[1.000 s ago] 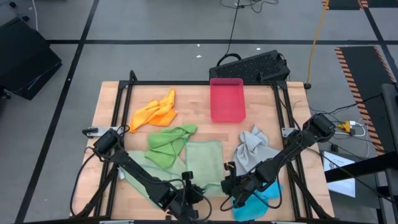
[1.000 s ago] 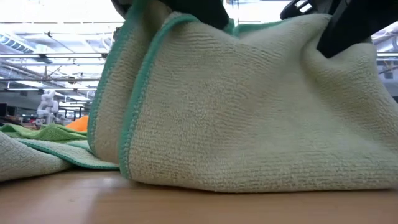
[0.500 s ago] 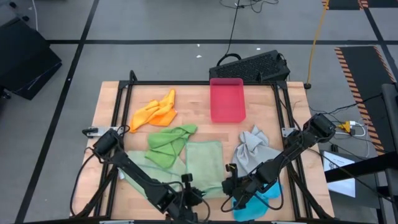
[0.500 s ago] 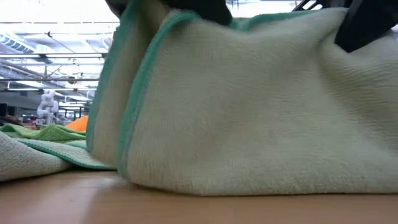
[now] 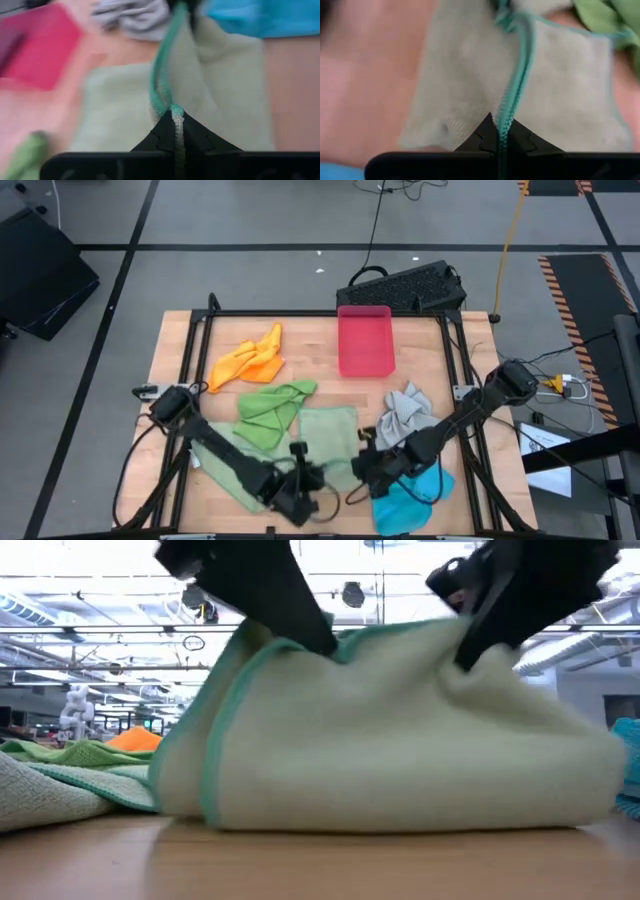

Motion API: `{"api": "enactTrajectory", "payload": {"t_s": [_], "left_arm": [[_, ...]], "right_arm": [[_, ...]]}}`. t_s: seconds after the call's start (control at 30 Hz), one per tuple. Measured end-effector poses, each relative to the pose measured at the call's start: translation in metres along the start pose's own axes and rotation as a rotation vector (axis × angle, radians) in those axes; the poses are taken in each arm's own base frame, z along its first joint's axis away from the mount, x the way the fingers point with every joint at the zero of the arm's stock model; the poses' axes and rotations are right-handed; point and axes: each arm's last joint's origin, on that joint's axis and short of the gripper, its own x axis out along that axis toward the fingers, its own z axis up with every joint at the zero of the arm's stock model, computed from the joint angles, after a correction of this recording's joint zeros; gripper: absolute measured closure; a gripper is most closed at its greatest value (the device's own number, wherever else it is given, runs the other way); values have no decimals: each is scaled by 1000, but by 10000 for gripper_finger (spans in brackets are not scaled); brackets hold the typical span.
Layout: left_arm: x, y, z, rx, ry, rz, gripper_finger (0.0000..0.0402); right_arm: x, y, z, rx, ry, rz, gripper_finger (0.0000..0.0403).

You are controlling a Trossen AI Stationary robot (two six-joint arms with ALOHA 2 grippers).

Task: Fold microfiber towels
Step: Fold the right light green microfiber cloth

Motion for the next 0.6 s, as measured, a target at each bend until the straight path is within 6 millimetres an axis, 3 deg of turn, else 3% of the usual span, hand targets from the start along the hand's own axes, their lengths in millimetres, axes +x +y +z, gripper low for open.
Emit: {"api": "enactTrajectory", "payload": {"t_s": [0.17,0.3,0.5,0.6], "left_arm": [[3,44,13,9,90,72,394],[21,73,14,3,166,90,391],[55,96,-7,-52,227,78,384],[62,102,-11,-68,233,85,395]], "right_arm": [[9,-32,-1,-24,83,-65,399],[14,-54,-1,-37,122,-101,399],[19,-74,-2,-26,159,-129,399],[20,-80,-4,-11,175,-139,399]]}}
